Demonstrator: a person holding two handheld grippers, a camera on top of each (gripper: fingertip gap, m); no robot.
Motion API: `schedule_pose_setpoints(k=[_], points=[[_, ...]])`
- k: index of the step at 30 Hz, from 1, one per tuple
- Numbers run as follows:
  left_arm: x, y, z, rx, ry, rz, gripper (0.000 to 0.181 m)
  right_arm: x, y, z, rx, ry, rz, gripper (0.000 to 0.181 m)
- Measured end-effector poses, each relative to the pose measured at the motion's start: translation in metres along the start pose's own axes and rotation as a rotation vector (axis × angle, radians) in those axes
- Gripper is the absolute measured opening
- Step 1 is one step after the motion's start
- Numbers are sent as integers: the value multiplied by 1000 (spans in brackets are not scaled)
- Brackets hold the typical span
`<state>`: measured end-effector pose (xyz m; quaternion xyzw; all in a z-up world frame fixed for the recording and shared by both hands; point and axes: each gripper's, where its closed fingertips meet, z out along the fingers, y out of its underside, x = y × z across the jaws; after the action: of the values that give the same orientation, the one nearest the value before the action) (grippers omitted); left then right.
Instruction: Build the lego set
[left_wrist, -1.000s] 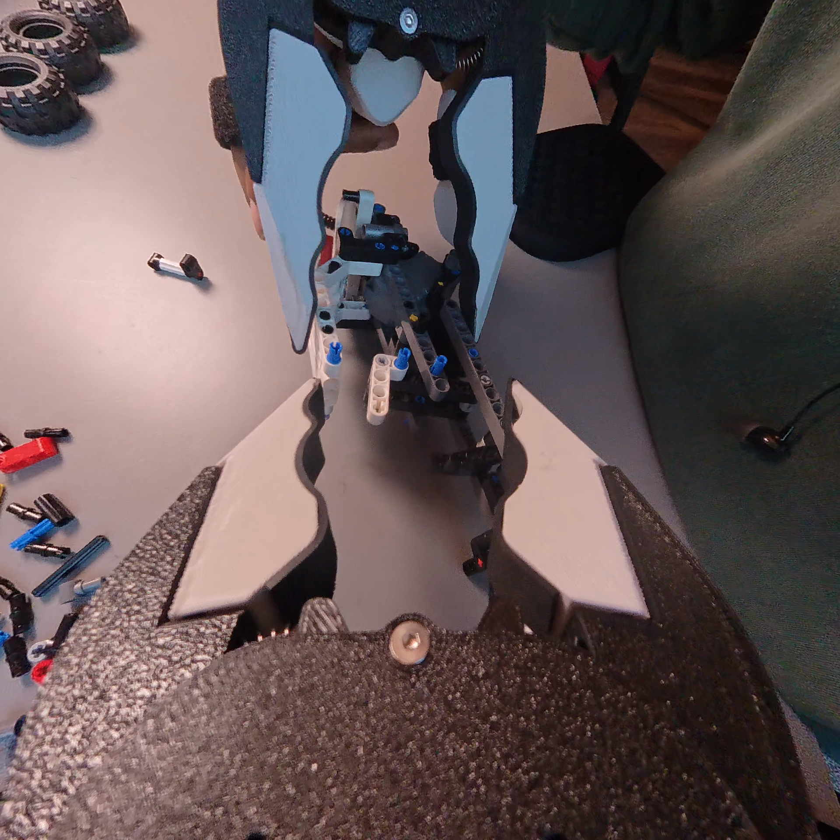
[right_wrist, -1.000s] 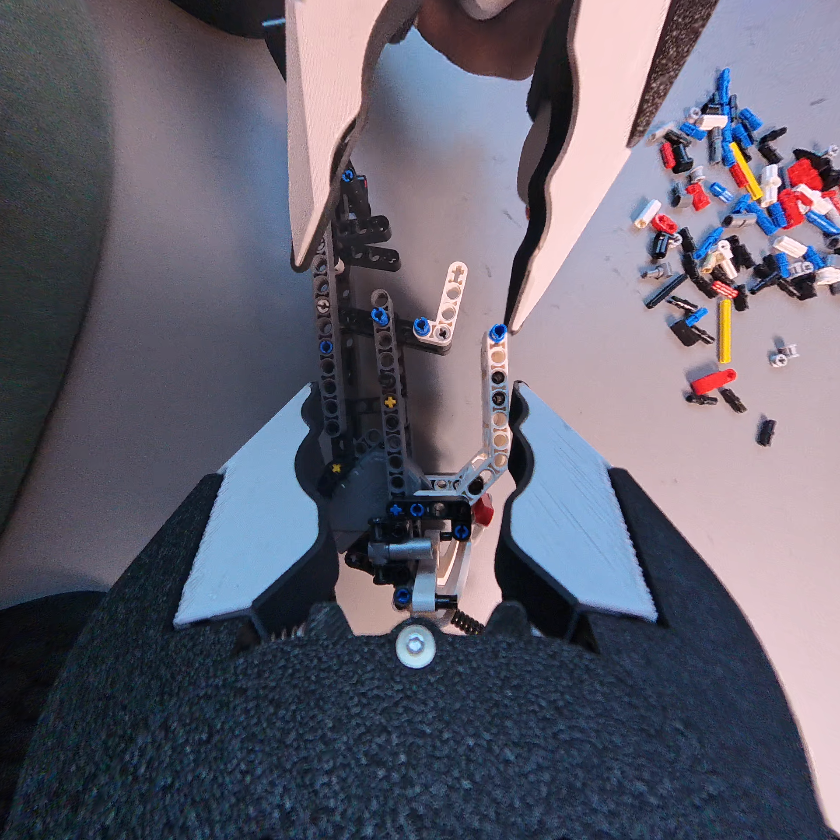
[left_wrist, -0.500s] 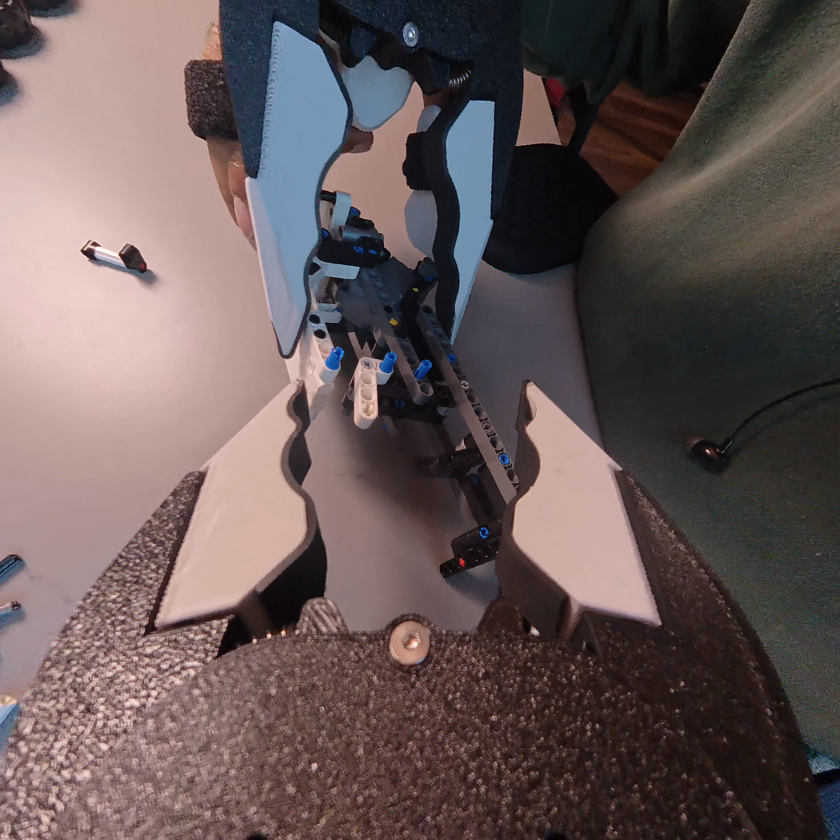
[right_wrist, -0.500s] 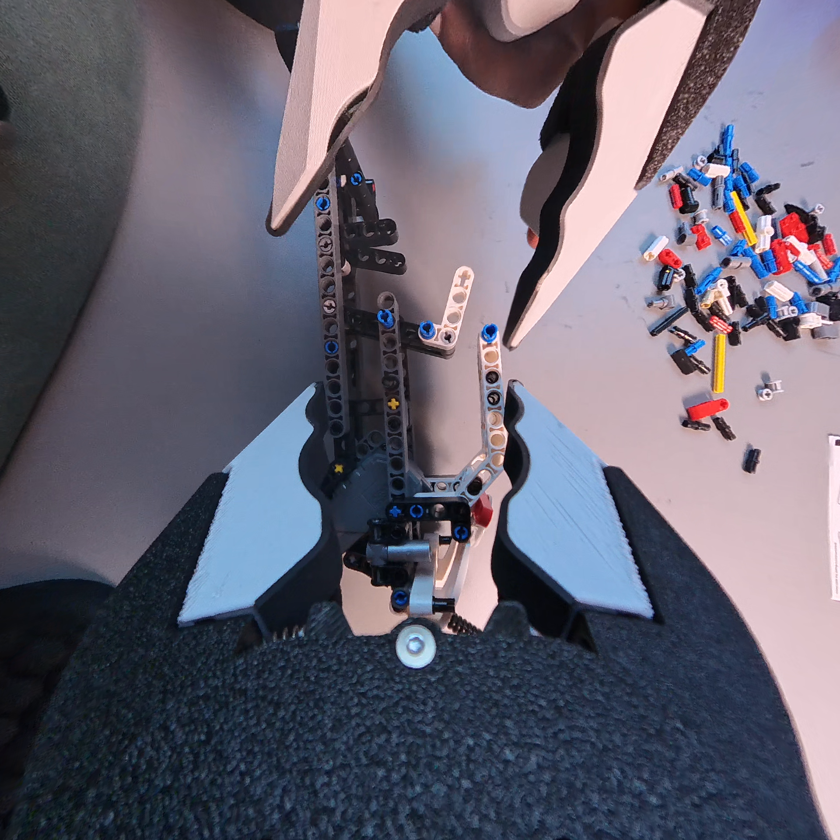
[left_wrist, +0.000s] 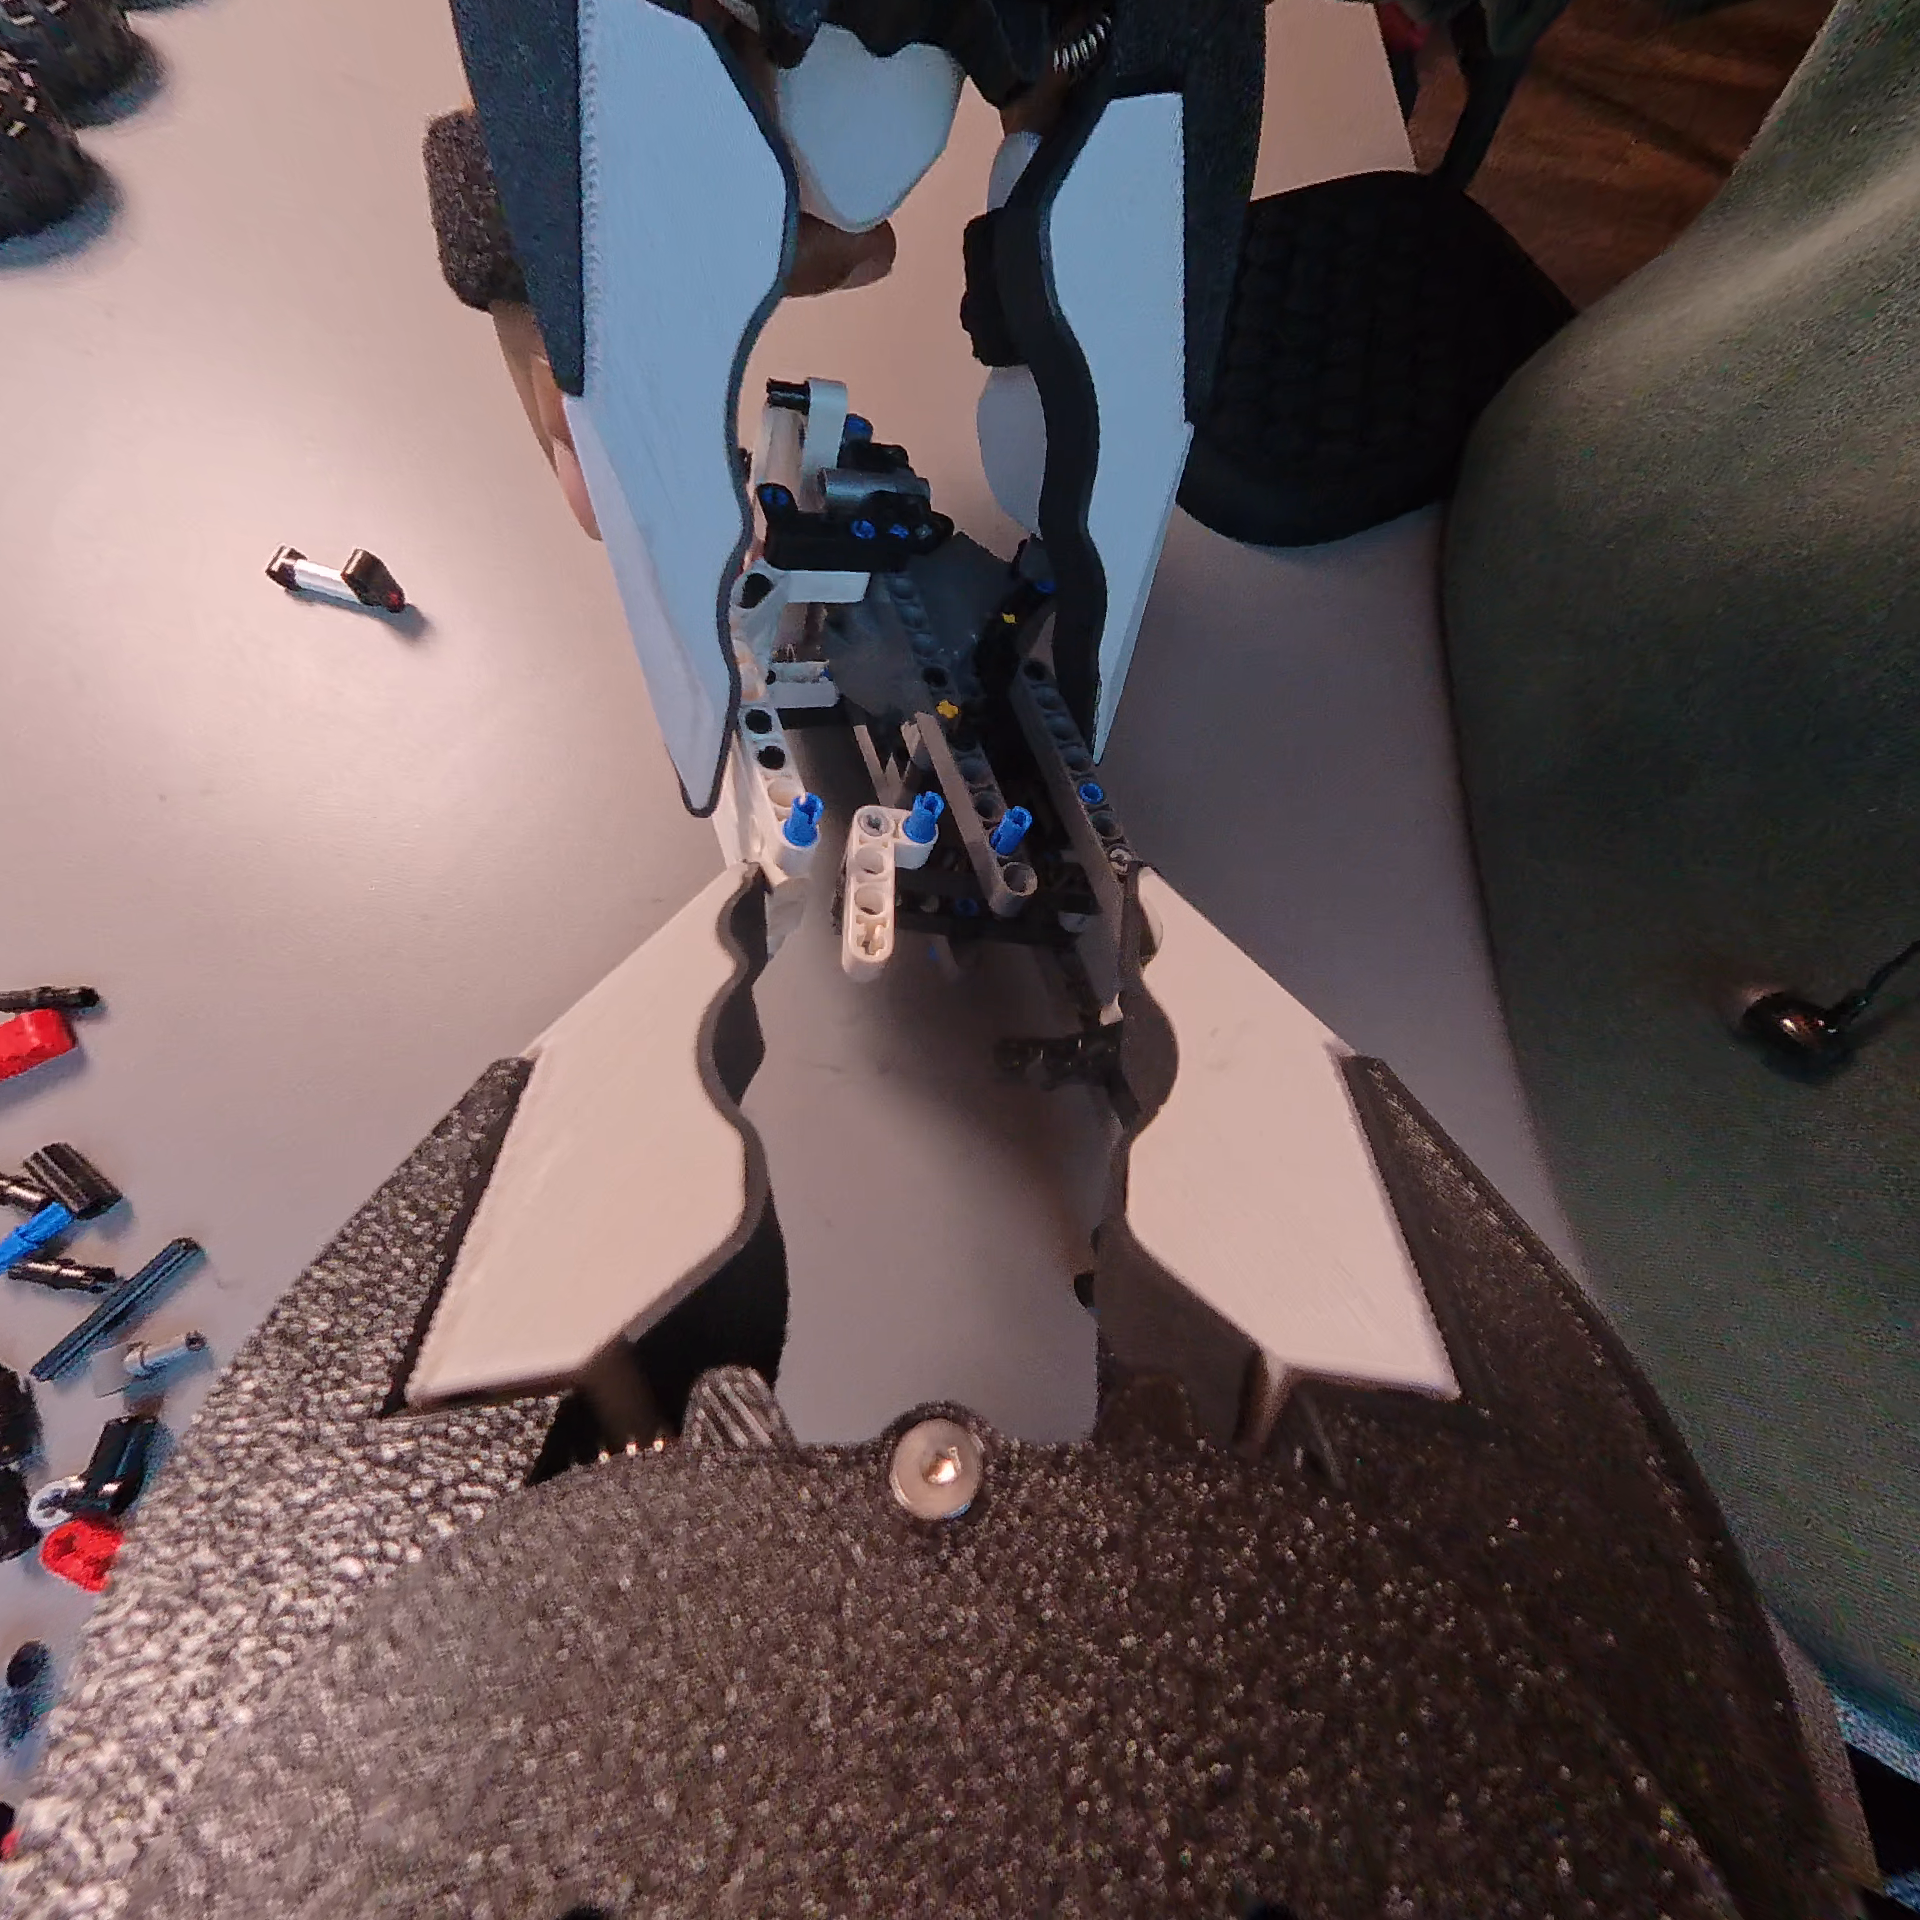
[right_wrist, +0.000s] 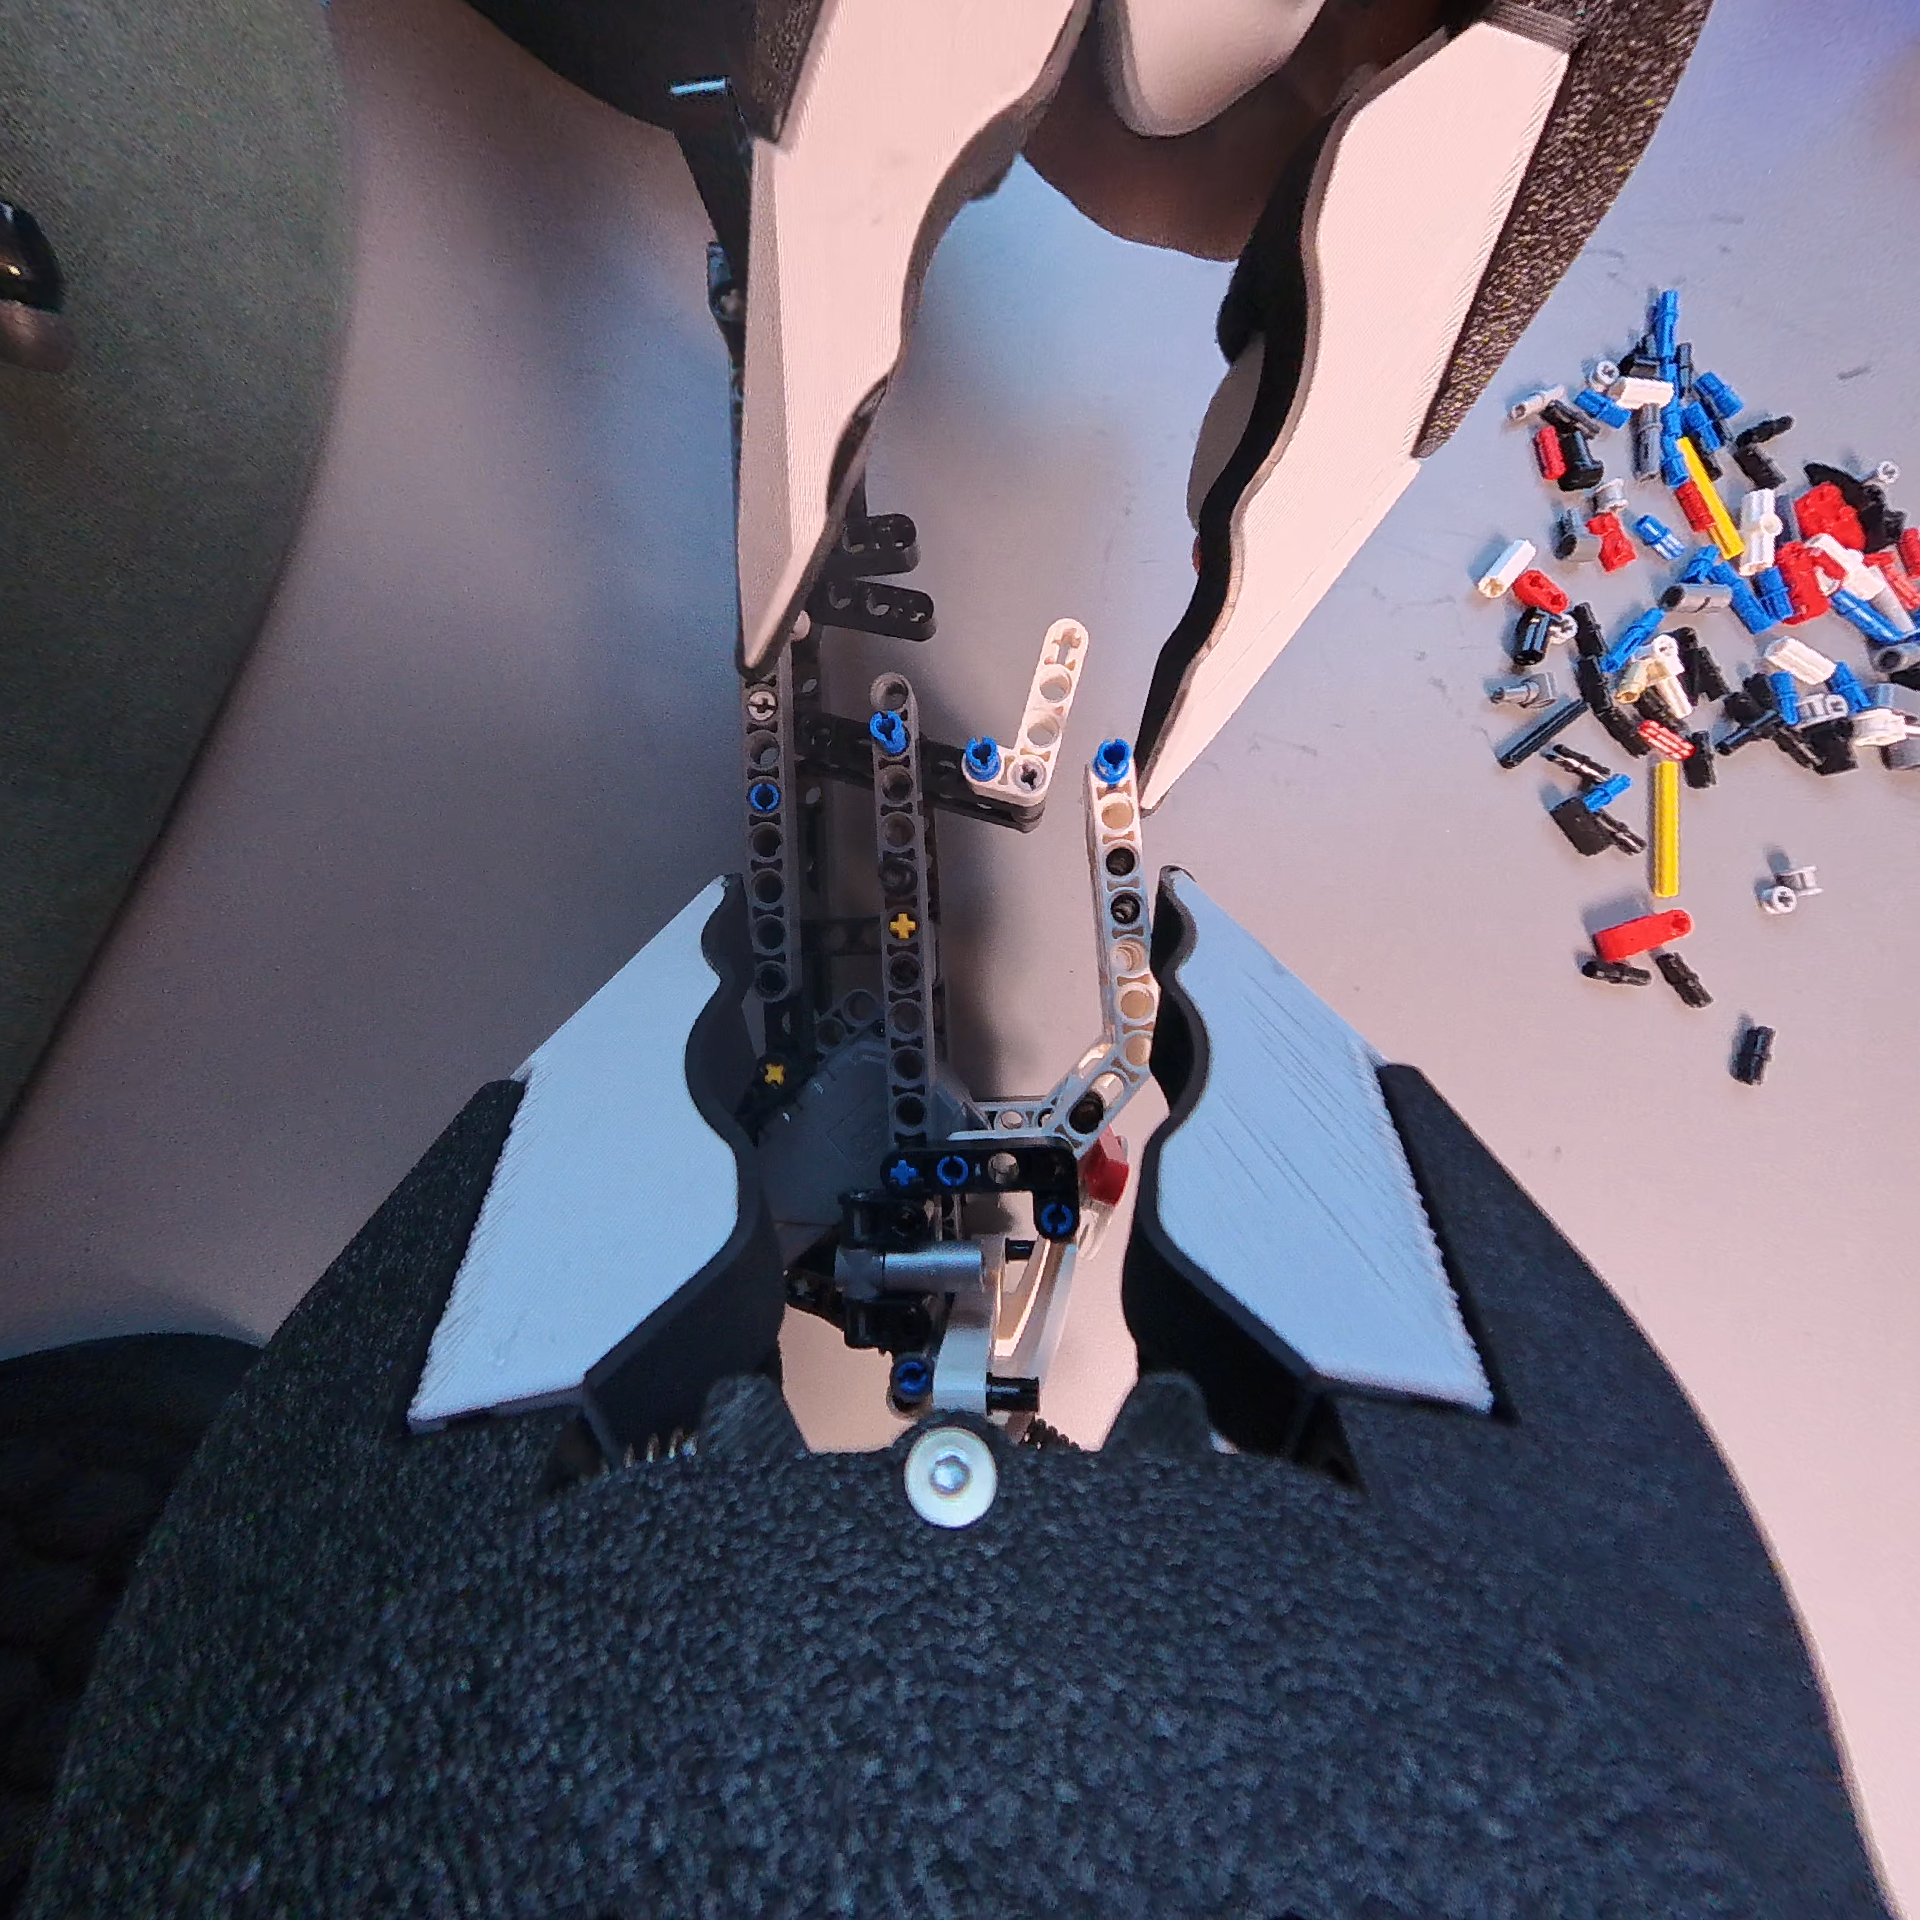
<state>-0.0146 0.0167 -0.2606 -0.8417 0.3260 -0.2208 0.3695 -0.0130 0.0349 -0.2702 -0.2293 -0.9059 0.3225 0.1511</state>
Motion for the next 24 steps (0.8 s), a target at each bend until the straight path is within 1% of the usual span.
schedule_pose_setpoints(k=[9, 16, 20, 24], points=[[-1, 0, 1, 10, -6, -4, 72, 0, 1, -1, -23, 37, 6, 81], [-2, -1, 1, 37, 19, -31, 74, -1, 4, -1, -78, 77, -10, 86], [0, -10, -6, 105, 66, -97, 85, 2, 8, -1, -98, 104, -10, 85], [3, -11, -7, 102, 76, -113, 93, 2, 8, -1, -105, 112, -9, 84]])
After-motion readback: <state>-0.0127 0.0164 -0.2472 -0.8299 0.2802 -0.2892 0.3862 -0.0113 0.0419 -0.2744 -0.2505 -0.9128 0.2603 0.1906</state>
